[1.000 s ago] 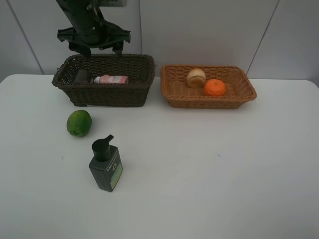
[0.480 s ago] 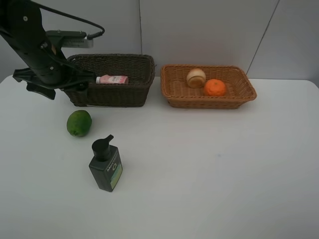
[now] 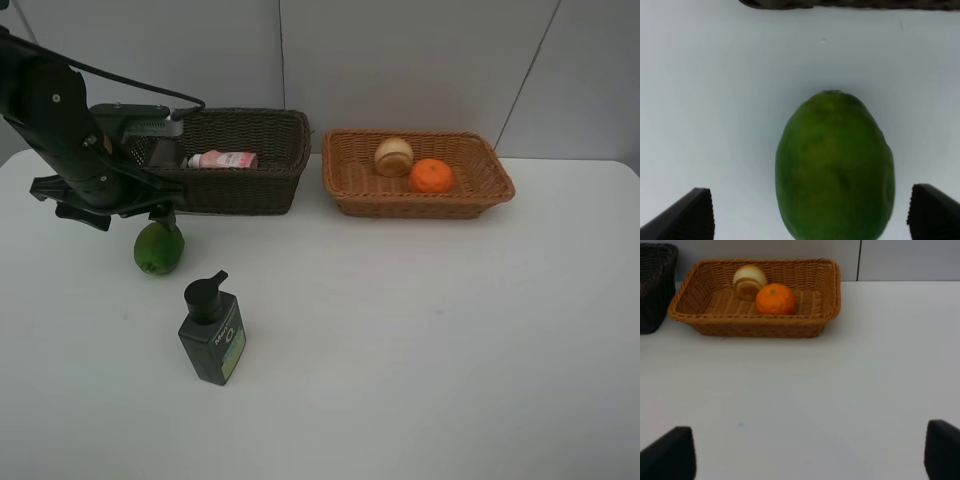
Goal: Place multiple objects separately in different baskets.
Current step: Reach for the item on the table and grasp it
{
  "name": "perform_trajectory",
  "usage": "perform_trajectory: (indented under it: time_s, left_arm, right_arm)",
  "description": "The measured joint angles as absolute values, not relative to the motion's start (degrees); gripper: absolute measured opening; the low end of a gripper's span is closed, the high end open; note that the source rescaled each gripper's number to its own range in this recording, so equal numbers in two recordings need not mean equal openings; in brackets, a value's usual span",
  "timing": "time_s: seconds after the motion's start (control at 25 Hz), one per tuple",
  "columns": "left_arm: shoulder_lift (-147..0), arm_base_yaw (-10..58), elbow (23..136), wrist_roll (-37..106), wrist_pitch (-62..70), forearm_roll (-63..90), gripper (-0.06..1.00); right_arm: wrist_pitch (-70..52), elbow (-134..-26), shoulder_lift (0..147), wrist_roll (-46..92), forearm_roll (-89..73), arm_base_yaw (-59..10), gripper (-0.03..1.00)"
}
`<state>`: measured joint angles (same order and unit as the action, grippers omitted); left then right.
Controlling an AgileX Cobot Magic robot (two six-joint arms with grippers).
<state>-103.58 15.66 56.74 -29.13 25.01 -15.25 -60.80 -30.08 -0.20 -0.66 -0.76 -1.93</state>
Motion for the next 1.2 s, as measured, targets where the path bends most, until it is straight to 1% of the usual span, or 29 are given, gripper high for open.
perform_trajectory:
  time_s: [0.4, 1.2]
  left_arm:
    - [-107.1, 15.6, 56.7, -29.1, 20.1, -15.0, 1.00]
    - [-108.4, 15.6, 56.7, -29.0, 16.3, -14.9, 1.00]
  right_arm:
    - [-60.8, -30.1, -0.2, -0.7, -0.8, -1.9, 0.98]
    - [-60.8, -30.1, -0.2, -0.7, -0.8, -1.9, 0.98]
